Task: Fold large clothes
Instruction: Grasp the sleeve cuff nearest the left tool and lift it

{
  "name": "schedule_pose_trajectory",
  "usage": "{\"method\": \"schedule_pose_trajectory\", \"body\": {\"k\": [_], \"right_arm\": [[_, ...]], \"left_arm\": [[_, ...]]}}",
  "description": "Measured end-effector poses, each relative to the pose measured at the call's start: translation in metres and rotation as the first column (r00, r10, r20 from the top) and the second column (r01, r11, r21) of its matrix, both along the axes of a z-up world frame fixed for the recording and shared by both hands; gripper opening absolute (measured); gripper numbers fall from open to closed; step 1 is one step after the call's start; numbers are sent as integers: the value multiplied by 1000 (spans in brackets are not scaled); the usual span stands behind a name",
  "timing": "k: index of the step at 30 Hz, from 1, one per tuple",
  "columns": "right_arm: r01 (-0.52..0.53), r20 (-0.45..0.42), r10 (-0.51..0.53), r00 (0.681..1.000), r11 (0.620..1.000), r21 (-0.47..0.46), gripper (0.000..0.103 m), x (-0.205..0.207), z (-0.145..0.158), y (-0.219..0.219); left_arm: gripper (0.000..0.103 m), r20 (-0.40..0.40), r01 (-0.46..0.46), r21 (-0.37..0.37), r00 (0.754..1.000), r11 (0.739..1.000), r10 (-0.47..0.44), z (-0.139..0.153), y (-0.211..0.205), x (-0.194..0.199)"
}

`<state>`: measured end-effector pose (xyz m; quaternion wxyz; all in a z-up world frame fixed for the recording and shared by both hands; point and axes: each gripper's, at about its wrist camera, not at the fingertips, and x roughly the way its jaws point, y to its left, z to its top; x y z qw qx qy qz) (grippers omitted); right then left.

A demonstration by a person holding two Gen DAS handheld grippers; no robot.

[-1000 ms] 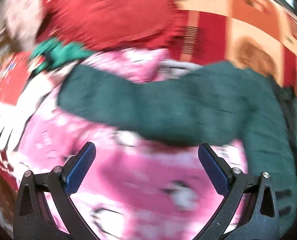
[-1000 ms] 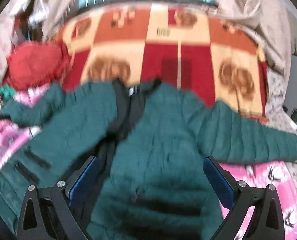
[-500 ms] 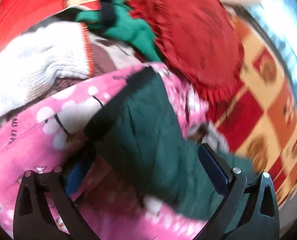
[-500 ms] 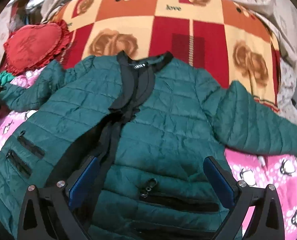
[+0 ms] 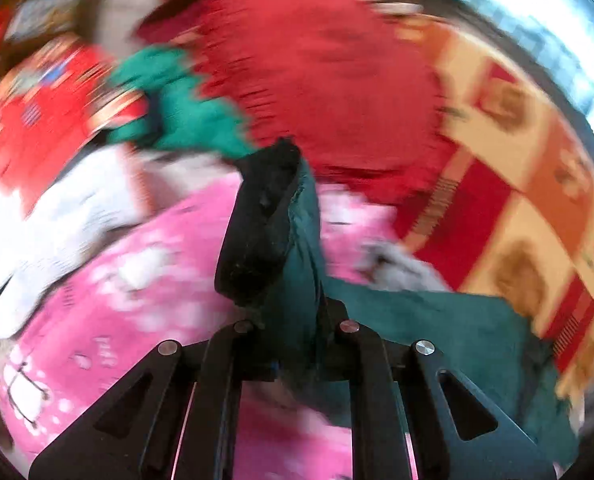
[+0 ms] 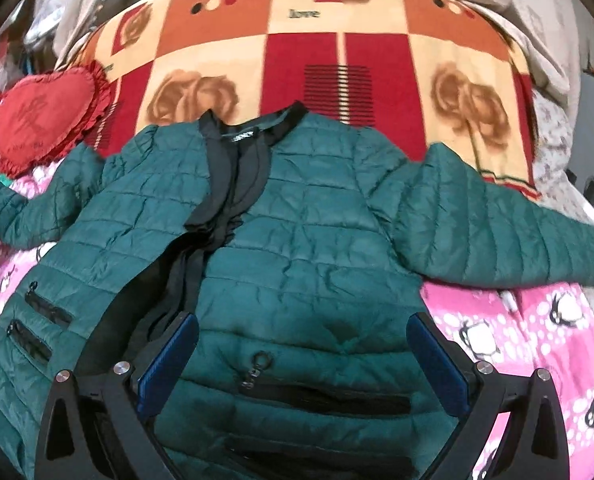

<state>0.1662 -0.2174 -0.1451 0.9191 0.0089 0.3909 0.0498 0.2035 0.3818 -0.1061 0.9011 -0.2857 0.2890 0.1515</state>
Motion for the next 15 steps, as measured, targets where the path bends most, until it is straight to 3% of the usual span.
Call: {"method": "schedule_pose_trajectory", "body": {"k": [2,4,8,12,15], "right_arm": [[20,-23,-20,1000,1000,11,103,0,-3,-7],[47,-50,-47,998,999,10,103,-2,-8,-15],[102,-92,-100,991,995,23,103,-6,-13,-36],[130,-105,-127,986,991,30,103,-12,-14,-53],[129,-119,-126,985,992,14,103,-16,-16,-62]], "left_arm": [[10,57,102,-26,993,994,-100,18,-25,5],[10,120,221,-63,970,973,-212,37,-64,18],[10,200,411,-94,900,907,-387,68,-159,43],[10,228,556,-112,821,823,-524,83,-258,77],[10,239,672,-101,732,733,-638,86,-336,96]]}}
